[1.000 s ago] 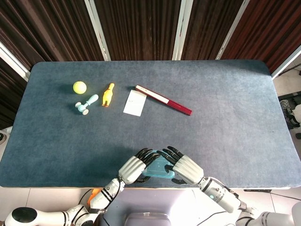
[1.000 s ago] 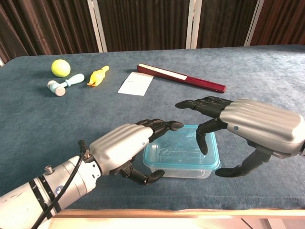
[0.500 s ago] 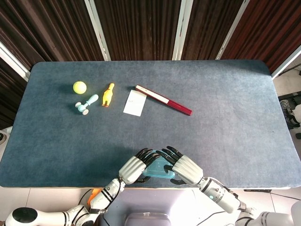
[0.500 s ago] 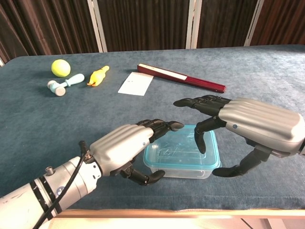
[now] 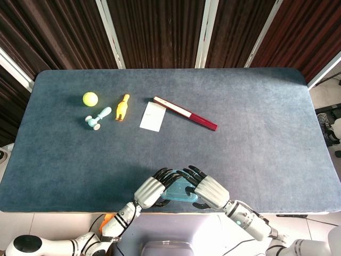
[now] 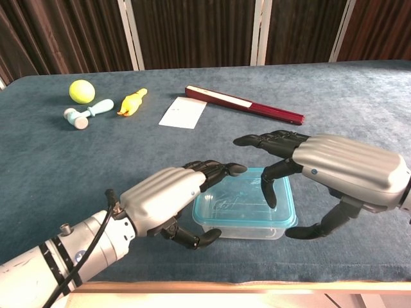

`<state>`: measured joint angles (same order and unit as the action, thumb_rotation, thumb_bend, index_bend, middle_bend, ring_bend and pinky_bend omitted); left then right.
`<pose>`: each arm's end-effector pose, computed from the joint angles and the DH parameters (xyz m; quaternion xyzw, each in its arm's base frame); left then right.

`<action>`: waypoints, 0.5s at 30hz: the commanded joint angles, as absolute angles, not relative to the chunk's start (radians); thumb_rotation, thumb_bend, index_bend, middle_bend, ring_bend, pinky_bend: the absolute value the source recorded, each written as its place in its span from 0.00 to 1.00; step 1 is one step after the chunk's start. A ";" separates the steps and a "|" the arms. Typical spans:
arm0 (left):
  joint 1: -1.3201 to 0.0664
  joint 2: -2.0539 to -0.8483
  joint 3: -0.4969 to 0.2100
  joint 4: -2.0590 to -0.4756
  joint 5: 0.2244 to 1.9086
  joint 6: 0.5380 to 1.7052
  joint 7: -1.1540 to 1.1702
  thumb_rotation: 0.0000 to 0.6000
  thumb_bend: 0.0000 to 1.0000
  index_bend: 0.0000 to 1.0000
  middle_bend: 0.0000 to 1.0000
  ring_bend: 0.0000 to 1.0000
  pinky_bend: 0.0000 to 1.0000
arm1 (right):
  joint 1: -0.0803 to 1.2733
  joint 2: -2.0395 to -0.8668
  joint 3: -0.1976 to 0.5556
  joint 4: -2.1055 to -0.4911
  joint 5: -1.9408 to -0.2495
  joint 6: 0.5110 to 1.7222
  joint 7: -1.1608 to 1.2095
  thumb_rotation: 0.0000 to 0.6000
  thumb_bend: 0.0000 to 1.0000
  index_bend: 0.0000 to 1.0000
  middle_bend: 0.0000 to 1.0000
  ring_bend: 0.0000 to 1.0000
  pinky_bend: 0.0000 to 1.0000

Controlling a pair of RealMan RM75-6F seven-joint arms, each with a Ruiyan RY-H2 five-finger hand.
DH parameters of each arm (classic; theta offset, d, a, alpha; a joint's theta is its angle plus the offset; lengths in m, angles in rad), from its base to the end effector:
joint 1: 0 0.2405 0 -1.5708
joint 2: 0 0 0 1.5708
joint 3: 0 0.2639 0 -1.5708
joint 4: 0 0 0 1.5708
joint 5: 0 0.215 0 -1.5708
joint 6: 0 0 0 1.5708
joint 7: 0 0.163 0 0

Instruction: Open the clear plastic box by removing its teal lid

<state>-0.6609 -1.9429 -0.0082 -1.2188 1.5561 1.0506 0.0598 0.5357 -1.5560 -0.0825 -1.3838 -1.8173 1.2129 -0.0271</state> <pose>-0.1032 0.2622 -0.1504 -0.7812 -0.3675 -0.4485 0.2314 -0.1788 -0.2514 -0.0409 0.8120 -0.2681 0.4438 0.2679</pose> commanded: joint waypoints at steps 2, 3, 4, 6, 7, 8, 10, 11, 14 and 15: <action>-0.661 -1.944 -0.007 -1.218 1.556 1.049 0.061 1.00 0.36 0.06 0.27 0.16 0.22 | 0.538 -1.557 -0.081 -1.384 -1.814 1.214 -0.024 1.00 0.32 0.65 0.09 0.00 0.00; -0.661 -1.944 -0.007 -1.217 1.555 1.047 0.061 1.00 0.36 0.06 0.27 0.16 0.22 | 0.538 -1.557 -0.081 -1.384 -1.813 1.214 -0.023 1.00 0.32 0.65 0.09 0.00 0.00; -0.662 -1.944 -0.006 -1.216 1.555 1.045 0.061 1.00 0.36 0.06 0.27 0.16 0.23 | 0.538 -1.558 -0.081 -1.384 -1.811 1.213 -0.022 1.00 0.32 0.65 0.09 0.00 0.00; -0.662 -1.945 -0.005 -1.213 1.555 1.044 0.063 1.00 0.36 0.06 0.27 0.16 0.23 | 0.539 -1.558 -0.080 -1.383 -1.809 1.213 -0.022 1.00 0.32 0.65 0.09 0.00 0.00; -0.661 -1.946 -0.005 -1.211 1.555 1.044 0.063 1.00 0.36 0.06 0.27 0.16 0.23 | 0.540 -1.559 -0.080 -1.383 -1.808 1.213 -0.023 1.00 0.32 0.65 0.09 0.00 0.00; -0.661 -1.946 -0.005 -1.211 1.555 1.044 0.062 1.00 0.36 0.06 0.27 0.16 0.23 | 0.540 -1.558 -0.079 -1.384 -1.806 1.213 -0.022 1.00 0.32 0.65 0.09 0.00 0.00; -0.661 -1.946 -0.004 -1.209 1.556 1.045 0.063 1.00 0.36 0.06 0.27 0.16 0.23 | 0.540 -1.558 -0.078 -1.385 -1.804 1.214 -0.024 1.00 0.32 0.65 0.09 0.00 0.00; -0.660 -1.946 -0.004 -1.210 1.557 1.045 0.062 1.00 0.36 0.06 0.27 0.16 0.23 | 0.540 -1.558 -0.078 -1.386 -1.802 1.214 -0.023 1.00 0.32 0.65 0.09 0.00 0.00; -0.661 -1.945 0.000 -1.210 1.561 1.046 0.062 1.00 0.37 0.06 0.27 0.16 0.23 | 0.542 -1.555 -0.076 -1.391 -1.798 1.211 -0.024 1.00 0.32 0.65 0.09 0.00 0.00; -0.660 -1.945 0.001 -1.209 1.563 1.047 0.063 1.00 0.37 0.06 0.27 0.16 0.23 | 0.542 -1.555 -0.076 -1.391 -1.797 1.211 -0.025 1.00 0.32 0.65 0.09 0.00 0.00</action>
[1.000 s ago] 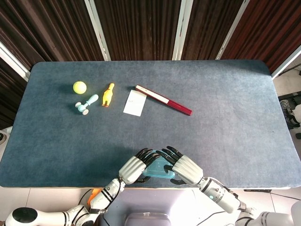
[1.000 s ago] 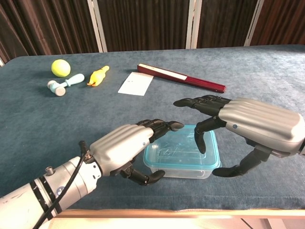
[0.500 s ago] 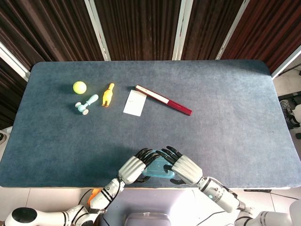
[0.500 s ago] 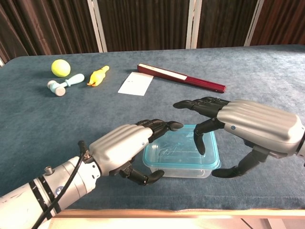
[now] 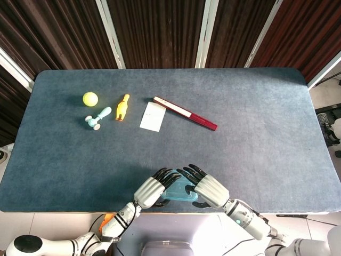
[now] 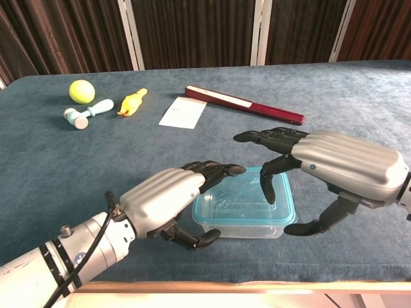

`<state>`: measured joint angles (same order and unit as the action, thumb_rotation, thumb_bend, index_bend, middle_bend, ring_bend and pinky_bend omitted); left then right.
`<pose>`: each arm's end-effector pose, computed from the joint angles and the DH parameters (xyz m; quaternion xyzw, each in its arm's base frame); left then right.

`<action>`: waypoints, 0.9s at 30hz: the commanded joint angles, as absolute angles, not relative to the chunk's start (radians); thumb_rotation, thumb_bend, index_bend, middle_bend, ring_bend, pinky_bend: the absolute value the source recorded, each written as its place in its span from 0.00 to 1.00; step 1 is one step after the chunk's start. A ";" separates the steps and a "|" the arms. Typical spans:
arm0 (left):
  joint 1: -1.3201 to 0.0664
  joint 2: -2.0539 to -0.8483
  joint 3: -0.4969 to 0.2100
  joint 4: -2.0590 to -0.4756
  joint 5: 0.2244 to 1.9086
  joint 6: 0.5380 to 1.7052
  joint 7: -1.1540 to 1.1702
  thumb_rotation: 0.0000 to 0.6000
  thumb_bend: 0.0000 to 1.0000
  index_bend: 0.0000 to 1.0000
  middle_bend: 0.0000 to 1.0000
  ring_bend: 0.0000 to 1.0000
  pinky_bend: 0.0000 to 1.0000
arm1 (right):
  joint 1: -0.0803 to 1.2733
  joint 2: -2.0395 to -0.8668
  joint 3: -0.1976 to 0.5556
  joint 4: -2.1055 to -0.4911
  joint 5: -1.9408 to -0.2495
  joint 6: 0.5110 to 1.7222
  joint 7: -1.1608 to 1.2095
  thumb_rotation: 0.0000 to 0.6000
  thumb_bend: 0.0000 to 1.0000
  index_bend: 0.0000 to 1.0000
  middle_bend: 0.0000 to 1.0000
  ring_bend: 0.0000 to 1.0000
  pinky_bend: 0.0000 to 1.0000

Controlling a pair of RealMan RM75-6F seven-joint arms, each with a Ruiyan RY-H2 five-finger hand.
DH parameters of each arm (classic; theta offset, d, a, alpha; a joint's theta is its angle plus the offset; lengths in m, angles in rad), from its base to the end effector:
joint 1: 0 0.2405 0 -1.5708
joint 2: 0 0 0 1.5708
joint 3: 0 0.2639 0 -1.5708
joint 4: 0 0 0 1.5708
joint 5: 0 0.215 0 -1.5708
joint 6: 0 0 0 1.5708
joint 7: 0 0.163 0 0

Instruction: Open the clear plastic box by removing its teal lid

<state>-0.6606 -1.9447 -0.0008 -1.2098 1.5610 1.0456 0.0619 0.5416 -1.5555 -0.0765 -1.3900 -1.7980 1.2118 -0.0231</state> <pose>-0.1054 0.2608 -0.1525 -0.7863 -0.3634 -0.4432 0.2307 -0.1772 -0.2552 -0.0398 0.8071 -0.2751 0.4464 0.2712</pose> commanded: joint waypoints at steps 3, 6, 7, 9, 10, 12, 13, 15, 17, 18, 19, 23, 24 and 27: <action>-0.660 -1.946 0.005 -1.205 1.569 1.050 0.064 1.00 0.36 0.05 0.27 0.16 0.23 | 0.544 -1.555 -0.074 -1.396 -1.794 1.209 -0.029 1.00 0.32 0.65 0.09 0.00 0.00; -0.658 -1.950 0.009 -1.195 1.576 1.056 0.066 1.00 0.36 0.05 0.27 0.16 0.23 | 0.546 -1.556 -0.073 -1.399 -1.790 1.206 -0.031 1.00 0.32 0.64 0.09 0.00 0.00; -0.658 -1.951 0.011 -1.191 1.579 1.058 0.065 1.00 0.37 0.05 0.27 0.16 0.23 | 0.546 -1.557 -0.073 -1.400 -1.789 1.205 -0.032 1.00 0.32 0.64 0.09 0.00 0.00; -0.658 -1.953 0.011 -1.185 1.582 1.061 0.067 1.00 0.36 0.05 0.27 0.16 0.23 | 0.548 -1.558 -0.072 -1.402 -1.787 1.203 -0.034 1.00 0.32 0.64 0.09 0.00 0.00; -0.658 -1.954 0.012 -1.183 1.584 1.062 0.067 1.00 0.36 0.05 0.27 0.16 0.23 | 0.548 -1.558 -0.071 -1.403 -1.786 1.202 -0.034 1.00 0.32 0.64 0.09 0.00 0.00; -0.658 -1.956 0.013 -1.178 1.589 1.066 0.070 1.00 0.36 0.05 0.27 0.16 0.24 | 0.550 -1.558 -0.070 -1.406 -1.784 1.201 -0.035 1.00 0.32 0.64 0.09 0.00 0.00; -0.658 -1.958 0.014 -1.174 1.592 1.069 0.072 1.00 0.36 0.05 0.27 0.16 0.24 | 0.551 -1.558 -0.069 -1.407 -1.784 1.202 -0.035 1.00 0.32 0.64 0.09 0.00 0.00; -0.657 -1.960 0.016 -1.170 1.595 1.072 0.074 1.00 0.36 0.05 0.28 0.16 0.24 | 0.552 -1.557 -0.068 -1.411 -1.783 1.203 -0.034 1.00 0.32 0.64 0.09 0.00 0.00; -0.656 -1.961 0.017 -1.166 1.598 1.074 0.076 1.00 0.36 0.05 0.28 0.16 0.24 | 0.552 -1.555 -0.066 -1.416 -1.783 1.205 -0.033 1.00 0.32 0.64 0.09 0.00 0.00; -0.656 -1.962 0.018 -1.165 1.598 1.074 0.076 1.00 0.36 0.05 0.28 0.16 0.24 | 0.552 -1.555 -0.066 -1.417 -1.782 1.206 -0.034 1.00 0.32 0.64 0.09 0.00 0.00; -0.656 -1.963 0.018 -1.163 1.599 1.075 0.077 1.00 0.36 0.05 0.28 0.16 0.24 | 0.552 -1.554 -0.065 -1.419 -1.782 1.207 -0.035 1.00 0.32 0.64 0.09 0.00 0.00; -0.655 -1.966 0.020 -1.158 1.605 1.080 0.078 1.00 0.36 0.05 0.28 0.16 0.24 | 0.552 -1.550 -0.063 -1.426 -1.779 1.209 -0.039 1.00 0.32 0.64 0.09 0.00 0.00; -0.655 -1.967 0.020 -1.157 1.605 1.080 0.078 1.00 0.36 0.05 0.28 0.16 0.24 | 0.552 -1.549 -0.063 -1.428 -1.778 1.209 -0.039 1.00 0.32 0.64 0.09 0.00 0.00; -0.655 -1.968 0.020 -1.153 1.606 1.081 0.079 1.00 0.36 0.05 0.28 0.16 0.24 | 0.554 -1.546 -0.059 -1.432 -1.775 1.209 -0.039 1.00 0.32 0.64 0.09 0.00 0.00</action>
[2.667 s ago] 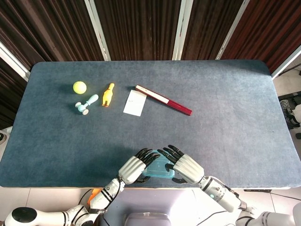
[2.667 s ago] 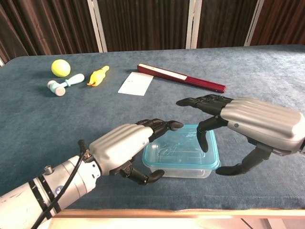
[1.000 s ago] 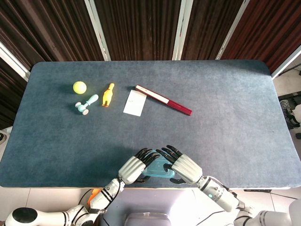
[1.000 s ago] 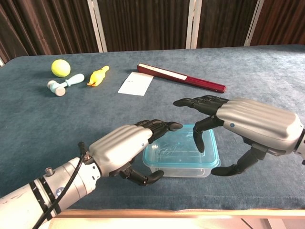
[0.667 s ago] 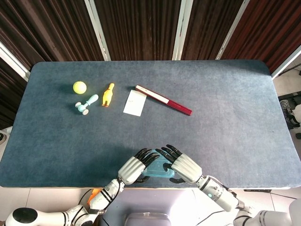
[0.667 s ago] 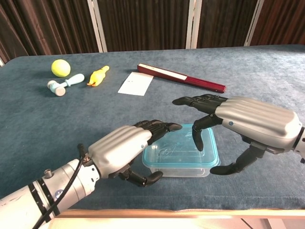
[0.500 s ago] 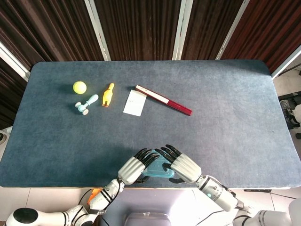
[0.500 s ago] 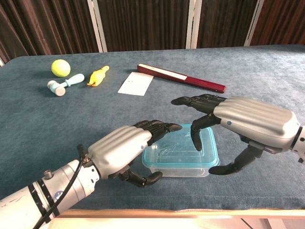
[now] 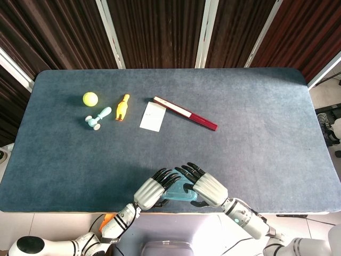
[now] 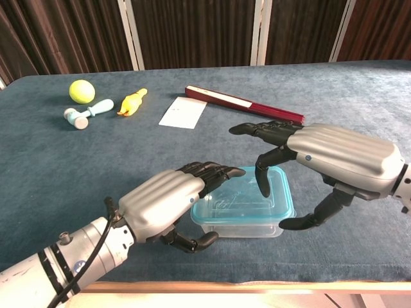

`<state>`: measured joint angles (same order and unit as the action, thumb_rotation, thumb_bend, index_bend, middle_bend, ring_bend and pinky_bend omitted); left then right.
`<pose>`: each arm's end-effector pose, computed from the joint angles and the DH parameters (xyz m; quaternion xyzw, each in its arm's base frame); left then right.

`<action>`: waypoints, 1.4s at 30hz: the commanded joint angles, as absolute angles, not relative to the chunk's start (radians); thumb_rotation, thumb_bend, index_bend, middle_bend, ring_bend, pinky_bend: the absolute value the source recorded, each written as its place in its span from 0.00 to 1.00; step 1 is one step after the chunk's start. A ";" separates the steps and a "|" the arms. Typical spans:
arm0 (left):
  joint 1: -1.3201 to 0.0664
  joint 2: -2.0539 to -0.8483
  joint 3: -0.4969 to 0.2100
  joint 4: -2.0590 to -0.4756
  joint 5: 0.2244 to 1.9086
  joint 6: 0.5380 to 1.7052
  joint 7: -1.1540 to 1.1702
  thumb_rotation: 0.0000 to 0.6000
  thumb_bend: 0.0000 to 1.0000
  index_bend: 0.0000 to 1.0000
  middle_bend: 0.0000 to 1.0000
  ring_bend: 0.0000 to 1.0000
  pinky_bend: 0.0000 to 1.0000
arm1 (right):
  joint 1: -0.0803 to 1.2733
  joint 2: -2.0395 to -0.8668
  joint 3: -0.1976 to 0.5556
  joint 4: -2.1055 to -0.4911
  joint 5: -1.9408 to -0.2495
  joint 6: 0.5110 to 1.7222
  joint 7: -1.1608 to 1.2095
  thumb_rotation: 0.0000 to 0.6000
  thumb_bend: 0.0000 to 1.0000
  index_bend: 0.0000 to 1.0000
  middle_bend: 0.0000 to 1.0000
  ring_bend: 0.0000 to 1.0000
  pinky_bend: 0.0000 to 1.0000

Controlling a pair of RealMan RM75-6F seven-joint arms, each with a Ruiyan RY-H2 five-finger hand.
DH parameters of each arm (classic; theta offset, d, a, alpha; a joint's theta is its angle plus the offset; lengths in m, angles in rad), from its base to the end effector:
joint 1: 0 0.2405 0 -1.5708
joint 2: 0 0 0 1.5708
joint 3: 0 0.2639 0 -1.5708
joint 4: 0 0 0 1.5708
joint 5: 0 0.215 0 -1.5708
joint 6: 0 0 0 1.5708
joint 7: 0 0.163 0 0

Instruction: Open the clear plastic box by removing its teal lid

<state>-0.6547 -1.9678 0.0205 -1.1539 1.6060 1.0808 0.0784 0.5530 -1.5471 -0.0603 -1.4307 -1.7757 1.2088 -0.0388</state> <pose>-0.1086 0.2576 -0.1560 -0.7972 -0.3291 -0.4461 0.2390 -0.1669 -0.2587 -0.0359 0.7997 -0.2790 0.4563 0.2727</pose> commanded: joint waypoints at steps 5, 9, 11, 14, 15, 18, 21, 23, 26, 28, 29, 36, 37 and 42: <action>-0.653 -1.970 0.023 -1.147 1.610 1.086 0.080 1.00 0.36 0.05 0.28 0.16 0.24 | 0.556 -1.543 -0.054 -1.437 -1.772 1.211 -0.037 1.00 0.32 0.64 0.09 0.00 0.00; -0.652 -1.970 0.023 -1.145 1.613 1.088 0.079 1.00 0.36 0.05 0.28 0.17 0.24 | 0.559 -1.539 -0.050 -1.440 -1.769 1.210 -0.039 1.00 0.32 0.64 0.09 0.00 0.00; -0.652 -1.969 0.024 -1.146 1.615 1.090 0.080 1.00 0.36 0.05 0.28 0.17 0.24 | 0.561 -1.537 -0.047 -1.440 -1.769 1.211 -0.041 1.00 0.32 0.64 0.09 0.00 0.00; -0.650 -1.967 0.026 -1.146 1.618 1.094 0.081 1.00 0.36 0.05 0.28 0.17 0.24 | 0.564 -1.539 -0.042 -1.433 -1.766 1.211 -0.039 1.00 0.35 0.65 0.10 0.00 0.00; -0.650 -1.967 0.026 -1.146 1.619 1.095 0.080 1.00 0.36 0.05 0.28 0.17 0.24 | 0.565 -1.540 -0.041 -1.429 -1.765 1.209 -0.038 1.00 0.36 0.65 0.10 0.00 0.00; -0.649 -1.965 0.028 -1.147 1.621 1.097 0.080 1.00 0.36 0.05 0.28 0.17 0.24 | 0.567 -1.546 -0.039 -1.415 -1.758 1.204 -0.032 1.00 0.39 0.66 0.11 0.00 0.00; -0.647 -1.963 0.030 -1.146 1.623 1.100 0.079 1.00 0.36 0.05 0.28 0.17 0.24 | 0.569 -1.553 -0.037 -1.399 -1.760 1.208 -0.028 1.00 0.40 0.66 0.11 0.00 0.00; -0.645 -1.961 0.031 -1.146 1.624 1.101 0.076 1.00 0.36 0.05 0.28 0.17 0.24 | 0.570 -1.559 -0.035 -1.386 -1.767 1.219 -0.025 1.00 0.40 0.67 0.12 0.00 0.00; -0.644 -1.957 0.032 -1.147 1.626 1.105 0.072 1.00 0.36 0.05 0.28 0.17 0.24 | 0.570 -1.564 -0.031 -1.368 -1.773 1.233 -0.023 1.00 0.40 0.67 0.13 0.00 0.00; -0.644 -1.955 0.033 -1.148 1.628 1.106 0.069 1.00 0.36 0.05 0.28 0.17 0.24 | 0.570 -1.567 -0.029 -1.358 -1.777 1.243 -0.022 1.00 0.40 0.67 0.14 0.00 0.00; -0.643 -1.954 0.034 -1.148 1.629 1.107 0.067 1.00 0.36 0.05 0.28 0.17 0.24 | 0.571 -1.569 -0.027 -1.351 -1.779 1.248 -0.026 1.00 0.41 0.68 0.14 0.00 0.00; -0.643 -1.949 0.036 -1.148 1.634 1.109 0.060 1.00 0.36 0.05 0.28 0.17 0.24 | 0.575 -1.589 -0.024 -1.313 -1.785 1.257 -0.039 1.00 0.44 0.69 0.16 0.00 0.00; -0.643 -1.949 0.036 -1.149 1.634 1.110 0.059 1.00 0.36 0.05 0.28 0.17 0.24 | 0.575 -1.593 -0.024 -1.307 -1.786 1.259 -0.039 1.00 0.44 0.69 0.16 0.00 0.00; -0.642 -1.948 0.037 -1.149 1.635 1.109 0.058 1.00 0.36 0.05 0.28 0.17 0.24 | 0.579 -1.619 -0.023 -1.269 -1.797 1.277 -0.037 1.00 0.47 0.69 0.17 0.00 0.00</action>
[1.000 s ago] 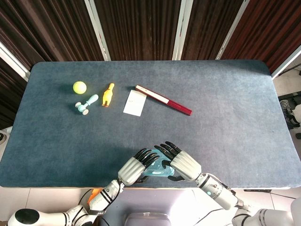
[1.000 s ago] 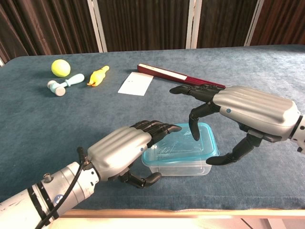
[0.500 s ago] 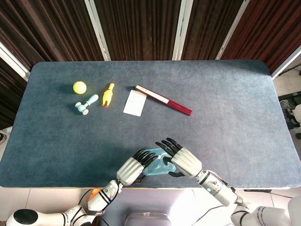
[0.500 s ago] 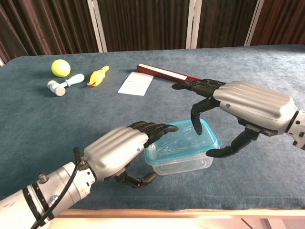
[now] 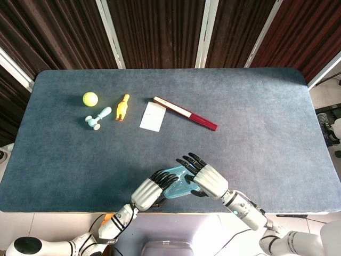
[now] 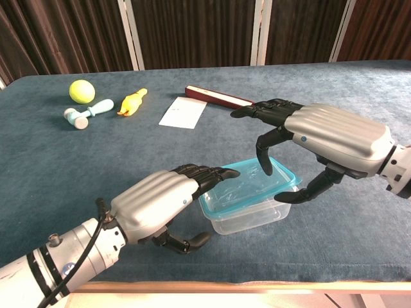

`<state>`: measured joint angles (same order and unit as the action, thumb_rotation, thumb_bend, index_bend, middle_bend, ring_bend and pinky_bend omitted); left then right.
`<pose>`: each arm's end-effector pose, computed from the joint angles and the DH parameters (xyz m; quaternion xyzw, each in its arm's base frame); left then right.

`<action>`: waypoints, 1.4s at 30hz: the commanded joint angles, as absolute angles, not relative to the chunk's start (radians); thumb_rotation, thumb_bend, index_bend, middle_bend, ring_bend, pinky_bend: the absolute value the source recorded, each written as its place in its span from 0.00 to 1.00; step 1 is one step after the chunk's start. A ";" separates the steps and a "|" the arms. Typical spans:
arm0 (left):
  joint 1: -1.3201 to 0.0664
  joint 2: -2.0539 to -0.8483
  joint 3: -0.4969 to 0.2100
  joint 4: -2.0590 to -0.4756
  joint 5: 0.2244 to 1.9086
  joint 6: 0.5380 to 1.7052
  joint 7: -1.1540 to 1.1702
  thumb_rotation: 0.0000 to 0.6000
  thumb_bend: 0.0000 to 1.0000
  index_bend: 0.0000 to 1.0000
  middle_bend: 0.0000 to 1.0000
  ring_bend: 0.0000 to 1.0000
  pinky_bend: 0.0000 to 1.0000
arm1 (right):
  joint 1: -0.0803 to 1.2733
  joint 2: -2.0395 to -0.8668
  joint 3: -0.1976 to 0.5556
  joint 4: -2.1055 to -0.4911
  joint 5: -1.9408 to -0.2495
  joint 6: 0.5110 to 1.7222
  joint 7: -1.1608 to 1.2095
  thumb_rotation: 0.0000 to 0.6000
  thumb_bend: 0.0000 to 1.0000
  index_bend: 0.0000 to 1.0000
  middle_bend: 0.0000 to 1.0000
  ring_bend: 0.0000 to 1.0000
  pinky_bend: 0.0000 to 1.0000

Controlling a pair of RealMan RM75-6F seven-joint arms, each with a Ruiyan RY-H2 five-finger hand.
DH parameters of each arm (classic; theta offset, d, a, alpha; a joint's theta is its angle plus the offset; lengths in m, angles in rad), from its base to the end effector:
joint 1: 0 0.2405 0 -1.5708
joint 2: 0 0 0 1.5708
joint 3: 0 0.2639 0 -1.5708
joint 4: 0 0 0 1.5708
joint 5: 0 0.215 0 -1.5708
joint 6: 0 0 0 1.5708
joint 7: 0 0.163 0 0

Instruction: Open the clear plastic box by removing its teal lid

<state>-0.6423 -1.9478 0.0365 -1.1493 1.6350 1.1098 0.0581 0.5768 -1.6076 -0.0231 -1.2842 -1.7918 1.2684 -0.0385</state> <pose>-0.1163 0.2567 -0.1491 -0.7971 -0.3213 -0.4514 0.2402 -0.1684 -0.2834 -0.0364 0.7930 -0.2279 0.4743 0.3069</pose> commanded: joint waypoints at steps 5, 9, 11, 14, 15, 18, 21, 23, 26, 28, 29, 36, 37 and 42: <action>-0.641 -1.944 0.037 -1.150 1.637 1.113 0.058 1.00 0.36 0.05 0.28 0.17 0.24 | 0.579 -1.633 -0.019 -1.241 -1.799 1.293 -0.034 1.00 0.49 0.70 0.18 0.00 0.00; -0.640 -1.941 0.037 -1.152 1.638 1.114 0.058 1.00 0.36 0.05 0.28 0.17 0.24 | 0.582 -1.646 -0.017 -1.224 -1.802 1.302 -0.031 1.00 0.50 0.72 0.19 0.00 0.00; -0.640 -1.940 0.036 -1.154 1.639 1.115 0.059 1.00 0.36 0.05 0.28 0.17 0.24 | 0.585 -1.655 -0.017 -1.212 -1.804 1.302 -0.036 1.00 0.52 0.73 0.20 0.00 0.00; -0.640 -1.938 0.036 -1.157 1.639 1.115 0.059 1.00 0.36 0.05 0.28 0.17 0.24 | 0.587 -1.665 -0.019 -1.198 -1.802 1.297 -0.042 1.00 0.54 0.74 0.20 0.00 0.00; -0.640 -1.937 0.036 -1.158 1.639 1.116 0.059 1.00 0.36 0.05 0.28 0.17 0.24 | 0.587 -1.667 -0.020 -1.195 -1.800 1.296 -0.042 1.00 0.54 0.74 0.20 0.00 0.00; -0.639 -1.934 0.036 -1.159 1.640 1.118 0.059 1.00 0.36 0.05 0.28 0.17 0.24 | 0.586 -1.671 -0.019 -1.187 -1.794 1.297 -0.033 1.00 0.54 0.74 0.21 0.00 0.00; -0.638 -1.933 0.036 -1.160 1.639 1.119 0.059 1.00 0.36 0.05 0.28 0.17 0.24 | 0.585 -1.671 -0.019 -1.184 -1.791 1.299 -0.028 1.00 0.55 0.74 0.21 0.00 0.00; -0.637 -1.932 0.036 -1.160 1.639 1.120 0.059 1.00 0.36 0.05 0.28 0.16 0.21 | 0.585 -1.671 -0.019 -1.183 -1.790 1.299 -0.026 1.00 0.56 0.76 0.21 0.00 0.00; -0.634 -1.930 0.037 -1.160 1.639 1.123 0.056 1.00 0.36 0.04 0.24 0.10 0.09 | 0.583 -1.669 -0.019 -1.181 -1.787 1.304 -0.018 1.00 0.59 0.78 0.22 0.00 0.00; -0.635 -1.929 0.037 -1.157 1.660 1.151 0.038 1.00 0.36 0.02 0.16 0.03 0.04 | 0.580 -1.664 -0.023 -1.184 -1.795 1.318 -0.018 1.00 0.59 0.78 0.22 0.00 0.00; -0.636 -1.929 0.035 -1.150 1.674 1.173 0.023 1.00 0.36 0.01 0.11 0.01 0.02 | 0.578 -1.660 -0.024 -1.186 -1.796 1.324 -0.018 1.00 0.59 0.78 0.22 0.00 0.00; -0.635 -1.928 0.015 -1.125 1.700 1.241 -0.011 1.00 0.35 0.00 0.00 0.00 0.00 | 0.576 -1.648 -0.022 -1.198 -1.796 1.338 -0.021 1.00 0.59 0.78 0.22 0.01 0.00; -0.635 -1.926 0.012 -1.124 1.701 1.248 -0.012 1.00 0.35 0.00 0.00 0.00 0.00 | 0.577 -1.647 -0.020 -1.199 -1.797 1.341 -0.022 1.00 0.59 0.78 0.22 0.01 0.00; -0.631 -1.897 -0.008 -1.137 1.708 1.292 -0.004 1.00 0.34 0.00 0.00 0.00 0.00 | 0.579 -1.636 -0.005 -1.209 -1.804 1.367 -0.040 1.00 0.60 0.78 0.22 0.02 0.00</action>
